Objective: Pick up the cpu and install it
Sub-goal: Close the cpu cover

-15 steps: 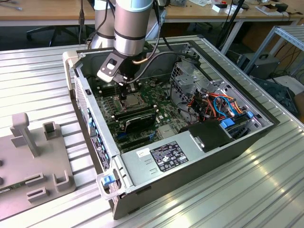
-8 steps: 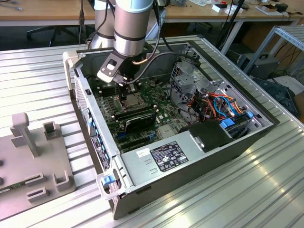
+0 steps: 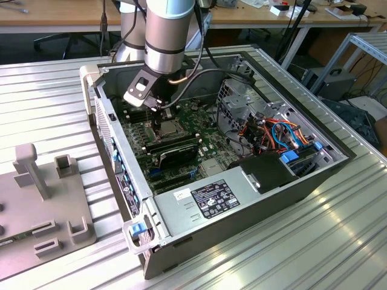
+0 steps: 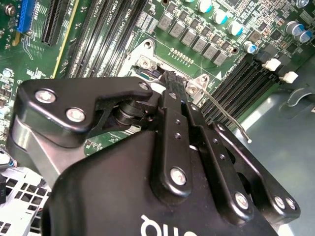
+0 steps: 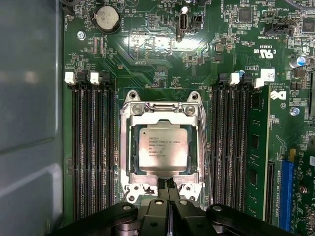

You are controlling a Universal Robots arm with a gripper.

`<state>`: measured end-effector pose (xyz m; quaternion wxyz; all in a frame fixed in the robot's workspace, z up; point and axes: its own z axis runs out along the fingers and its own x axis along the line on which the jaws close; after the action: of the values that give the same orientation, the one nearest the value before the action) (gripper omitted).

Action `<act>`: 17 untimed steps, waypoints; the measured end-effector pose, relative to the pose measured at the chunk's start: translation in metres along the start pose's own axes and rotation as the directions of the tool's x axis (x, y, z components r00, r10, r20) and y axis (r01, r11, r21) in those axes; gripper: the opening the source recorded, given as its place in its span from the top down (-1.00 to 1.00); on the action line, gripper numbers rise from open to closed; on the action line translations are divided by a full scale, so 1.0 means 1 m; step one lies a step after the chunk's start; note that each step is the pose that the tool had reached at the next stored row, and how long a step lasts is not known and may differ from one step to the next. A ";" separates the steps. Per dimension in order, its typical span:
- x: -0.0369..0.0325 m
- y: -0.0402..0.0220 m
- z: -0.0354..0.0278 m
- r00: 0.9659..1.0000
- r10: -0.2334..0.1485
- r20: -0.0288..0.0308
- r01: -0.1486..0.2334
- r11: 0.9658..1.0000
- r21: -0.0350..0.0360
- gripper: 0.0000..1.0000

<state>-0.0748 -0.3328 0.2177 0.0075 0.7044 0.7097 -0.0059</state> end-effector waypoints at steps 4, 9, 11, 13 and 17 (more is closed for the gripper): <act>0.0001 0.0000 0.0017 1.000 0.000 0.000 0.000 1.000 0.000 0.79; 0.0001 0.0001 0.0030 1.000 0.000 -0.001 0.000 1.000 0.000 0.79; 0.0001 0.0000 0.0047 1.000 0.000 0.000 0.000 1.000 0.000 0.79; 0.0001 0.0000 0.0050 1.000 0.000 0.000 0.000 1.000 0.000 0.79; 0.0002 0.0000 0.0053 1.000 0.000 0.000 0.000 1.000 0.000 0.79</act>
<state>-0.0748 -0.3328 0.2124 0.0075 0.7044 0.7097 -0.0057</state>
